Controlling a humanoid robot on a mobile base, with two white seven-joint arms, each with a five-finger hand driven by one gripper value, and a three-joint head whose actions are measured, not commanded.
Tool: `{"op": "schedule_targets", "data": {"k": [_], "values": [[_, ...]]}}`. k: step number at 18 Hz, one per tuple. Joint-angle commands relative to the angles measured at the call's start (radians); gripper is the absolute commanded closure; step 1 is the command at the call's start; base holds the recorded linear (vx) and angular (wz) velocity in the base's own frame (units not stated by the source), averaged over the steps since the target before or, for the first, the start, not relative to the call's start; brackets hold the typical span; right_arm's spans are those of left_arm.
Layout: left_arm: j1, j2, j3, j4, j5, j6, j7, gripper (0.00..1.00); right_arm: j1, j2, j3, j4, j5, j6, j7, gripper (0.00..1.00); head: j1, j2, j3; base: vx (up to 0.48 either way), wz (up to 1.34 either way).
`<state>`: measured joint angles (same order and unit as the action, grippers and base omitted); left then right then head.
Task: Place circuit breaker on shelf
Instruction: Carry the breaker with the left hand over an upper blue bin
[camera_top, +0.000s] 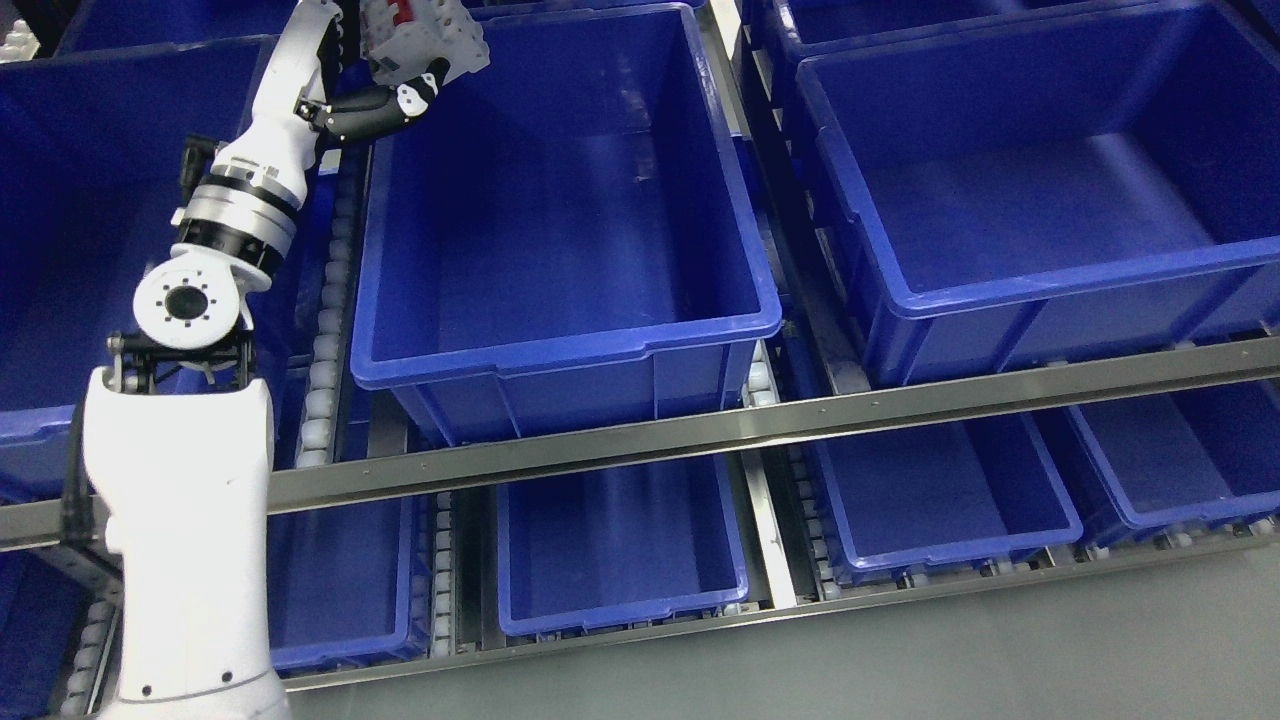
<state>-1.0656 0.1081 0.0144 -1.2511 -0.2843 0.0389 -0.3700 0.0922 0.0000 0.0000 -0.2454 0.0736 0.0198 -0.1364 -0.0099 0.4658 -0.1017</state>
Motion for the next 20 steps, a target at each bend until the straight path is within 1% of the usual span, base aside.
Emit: {"op": "schedule_targets", "data": {"k": [1, 3, 4, 10, 13, 16, 20], "values": [[-0.190, -0.007, -0.151, 0.490, -0.160, -0.001, -0.073, 0.84, 0.000, -0.017, 0.020, 0.000, 0.000, 0.058, 0.000, 0.00, 0.0000, 0.000, 0.000, 0.113, -0.22], [-0.215, -0.033, -0.160, 0.577, -0.232, -0.010, -0.098, 0.84, 0.000, -0.017, 0.020, 0.000, 0.000, 0.058, 0.000, 0.00, 0.0000, 0.000, 0.000, 0.129, -0.24], [-0.215, -0.034, -0.160, 0.605, -0.263, -0.013, -0.107, 0.84, 0.000, -0.017, 0.020, 0.000, 0.000, 0.058, 0.000, 0.00, 0.0000, 0.000, 0.000, 0.145, -0.26], [-0.174, -0.004, -0.162, 0.625, -0.288, -0.014, -0.115, 0.84, 0.000, -0.017, 0.020, 0.000, 0.000, 0.058, 0.000, 0.00, 0.0000, 0.000, 0.000, 0.116, -0.20], [-0.168, 0.038, -0.162, 0.624, -0.294, -0.014, -0.158, 0.84, 0.000, -0.017, 0.020, 0.000, 0.000, 0.058, 0.000, 0.00, 0.0000, 0.000, 0.000, 0.073, -0.10], [-0.169, 0.045, -0.169, 0.628, -0.296, -0.014, -0.161, 0.84, 0.000, -0.017, 0.020, 0.000, 0.000, 0.058, 0.000, 0.00, 0.0000, 0.000, 0.000, 0.037, -0.04], [-0.171, 0.036, -0.228, 0.670, -0.296, -0.008, -0.159, 0.81, 0.000, -0.017, 0.020, 0.000, 0.000, 0.058, 0.000, 0.00, 0.0000, 0.000, 0.000, 0.013, -0.02]]}}
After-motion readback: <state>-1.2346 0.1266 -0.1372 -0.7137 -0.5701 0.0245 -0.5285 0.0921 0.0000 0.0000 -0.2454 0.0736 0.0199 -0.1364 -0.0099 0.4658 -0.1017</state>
